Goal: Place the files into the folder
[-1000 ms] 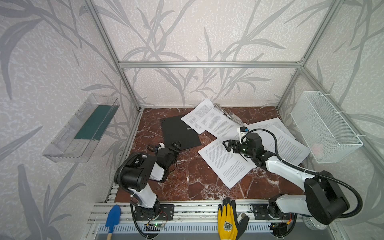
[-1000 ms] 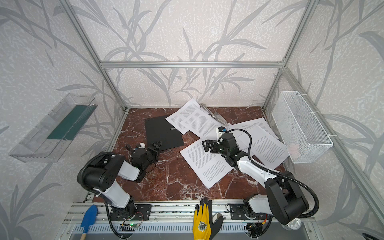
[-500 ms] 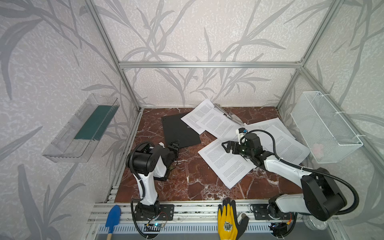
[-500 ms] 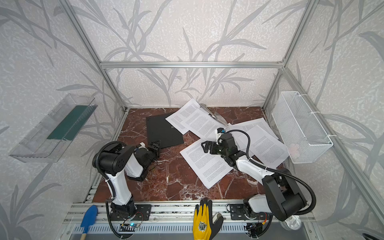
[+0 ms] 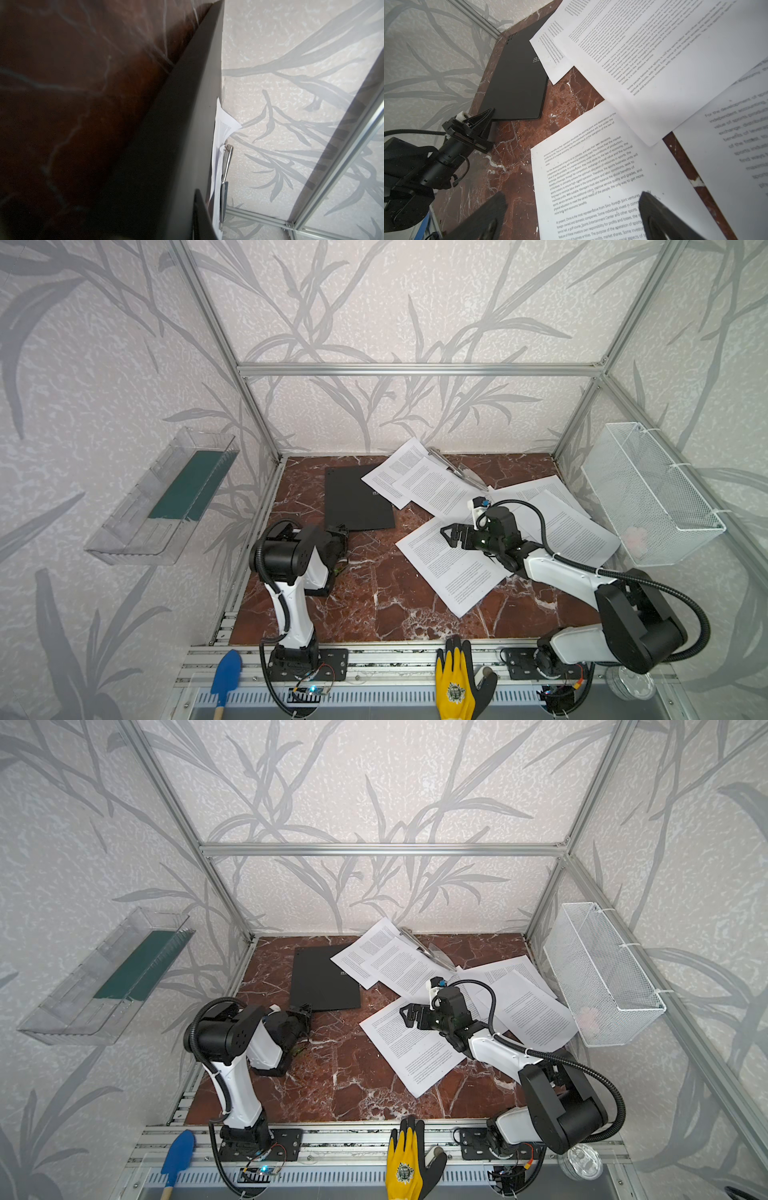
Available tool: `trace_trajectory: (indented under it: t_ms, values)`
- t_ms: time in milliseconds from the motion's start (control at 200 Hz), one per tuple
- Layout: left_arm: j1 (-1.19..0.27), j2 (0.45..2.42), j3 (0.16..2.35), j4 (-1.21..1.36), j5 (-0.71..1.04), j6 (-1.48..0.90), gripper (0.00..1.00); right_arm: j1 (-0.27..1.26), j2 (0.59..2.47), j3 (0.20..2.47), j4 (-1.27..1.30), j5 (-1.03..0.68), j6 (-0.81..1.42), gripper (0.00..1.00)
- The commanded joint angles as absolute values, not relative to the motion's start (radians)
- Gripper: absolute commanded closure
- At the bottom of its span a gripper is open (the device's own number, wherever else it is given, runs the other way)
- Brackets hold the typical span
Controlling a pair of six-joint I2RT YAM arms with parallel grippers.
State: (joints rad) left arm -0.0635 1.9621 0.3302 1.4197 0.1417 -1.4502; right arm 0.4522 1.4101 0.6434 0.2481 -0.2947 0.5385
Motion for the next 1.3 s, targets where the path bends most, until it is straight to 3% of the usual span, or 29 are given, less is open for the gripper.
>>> trace_trajectory:
  t_ms: [0,260,460,715,1050,1295]
  values:
    - [-0.046,1.913,0.272,1.381,0.195,-1.433,1.00,0.471,1.431,0.691,0.215,-0.277,0.499,0.01]
    - [-0.031,1.861,0.162,1.413,0.310,-1.459,1.00,0.558,1.498,0.818,0.096,-0.243,0.454,0.00]
    - [-0.032,1.698,0.113,1.394,0.349,-1.500,1.00,0.639,1.607,0.927,0.087,-0.250,0.506,0.00]
    - [-0.033,1.365,0.072,1.124,0.389,-1.458,1.00,0.690,1.759,1.060,0.076,-0.298,0.586,0.01]
    - [-0.047,0.661,0.155,0.237,0.266,-1.314,1.00,0.735,1.854,1.142,0.131,-0.339,0.674,0.01]
    - [-0.055,0.687,0.108,0.340,0.309,-1.349,1.00,0.752,1.879,1.139,0.231,-0.391,0.757,0.01]
